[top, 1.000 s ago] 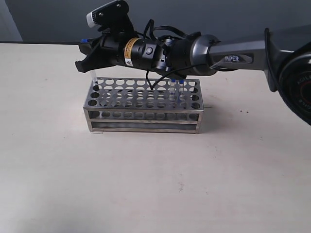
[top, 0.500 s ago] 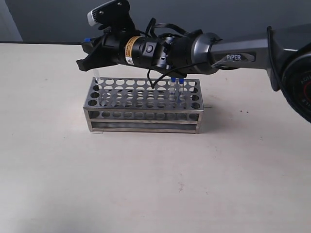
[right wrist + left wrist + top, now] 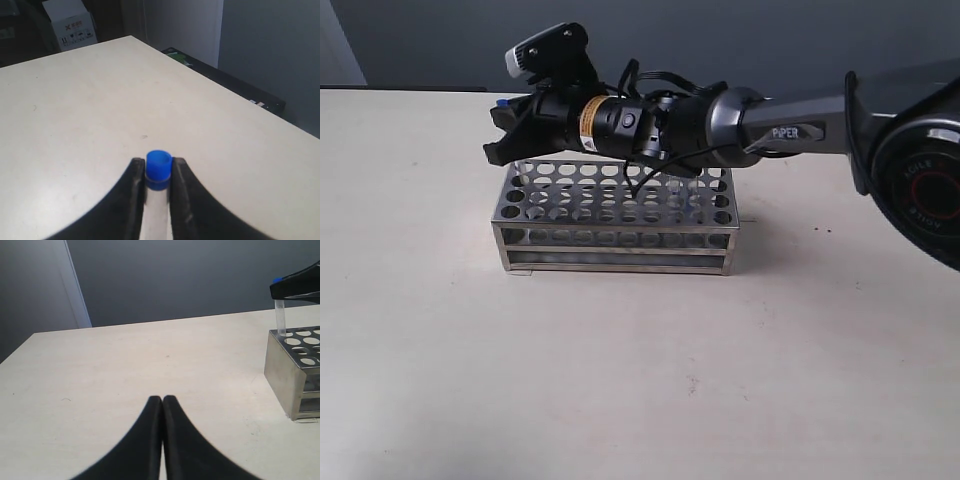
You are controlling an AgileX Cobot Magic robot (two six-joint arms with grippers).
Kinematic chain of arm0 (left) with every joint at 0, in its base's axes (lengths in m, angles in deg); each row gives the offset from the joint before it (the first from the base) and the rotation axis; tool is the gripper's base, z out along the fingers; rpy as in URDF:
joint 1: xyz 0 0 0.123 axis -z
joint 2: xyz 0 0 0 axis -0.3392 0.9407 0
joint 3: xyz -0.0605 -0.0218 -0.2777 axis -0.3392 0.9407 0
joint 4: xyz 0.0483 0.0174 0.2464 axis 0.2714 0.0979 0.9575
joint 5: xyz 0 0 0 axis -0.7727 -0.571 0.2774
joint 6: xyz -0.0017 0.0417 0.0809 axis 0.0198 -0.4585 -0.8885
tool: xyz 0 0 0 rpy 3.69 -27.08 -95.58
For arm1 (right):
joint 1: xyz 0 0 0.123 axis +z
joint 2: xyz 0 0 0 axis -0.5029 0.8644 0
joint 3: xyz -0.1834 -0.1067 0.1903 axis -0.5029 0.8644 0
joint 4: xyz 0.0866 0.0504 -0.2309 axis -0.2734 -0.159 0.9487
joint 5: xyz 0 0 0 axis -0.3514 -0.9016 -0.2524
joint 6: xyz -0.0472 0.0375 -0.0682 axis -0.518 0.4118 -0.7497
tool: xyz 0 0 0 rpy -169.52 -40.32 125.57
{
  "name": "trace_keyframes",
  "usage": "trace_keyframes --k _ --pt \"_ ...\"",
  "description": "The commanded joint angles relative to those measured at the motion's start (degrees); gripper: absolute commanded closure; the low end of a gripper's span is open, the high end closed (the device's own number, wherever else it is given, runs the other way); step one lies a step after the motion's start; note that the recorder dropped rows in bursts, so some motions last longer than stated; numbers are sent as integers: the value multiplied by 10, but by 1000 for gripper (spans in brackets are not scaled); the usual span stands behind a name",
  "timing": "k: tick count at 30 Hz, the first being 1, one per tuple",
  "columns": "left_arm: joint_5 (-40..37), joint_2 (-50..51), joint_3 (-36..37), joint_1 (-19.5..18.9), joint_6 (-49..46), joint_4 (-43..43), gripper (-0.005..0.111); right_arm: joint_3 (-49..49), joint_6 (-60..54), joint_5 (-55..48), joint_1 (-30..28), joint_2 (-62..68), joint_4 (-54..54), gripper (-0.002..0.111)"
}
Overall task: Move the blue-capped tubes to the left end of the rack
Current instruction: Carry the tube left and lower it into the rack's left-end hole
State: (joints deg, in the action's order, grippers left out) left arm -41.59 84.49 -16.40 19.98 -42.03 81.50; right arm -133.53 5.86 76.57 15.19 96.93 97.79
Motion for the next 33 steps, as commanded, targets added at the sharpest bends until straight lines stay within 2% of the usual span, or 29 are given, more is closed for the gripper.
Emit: trace_keyframes --k 1,15,33 --pt "8 3 -1 4 0 2 106 -1 -5 18 -2 5 -8 109" --pt "8 3 -1 4 0 2 106 1 -5 11 -2 25 -12 109" --pt "8 3 -1 4 0 2 106 51 -11 -3 -3 4 -13 109"
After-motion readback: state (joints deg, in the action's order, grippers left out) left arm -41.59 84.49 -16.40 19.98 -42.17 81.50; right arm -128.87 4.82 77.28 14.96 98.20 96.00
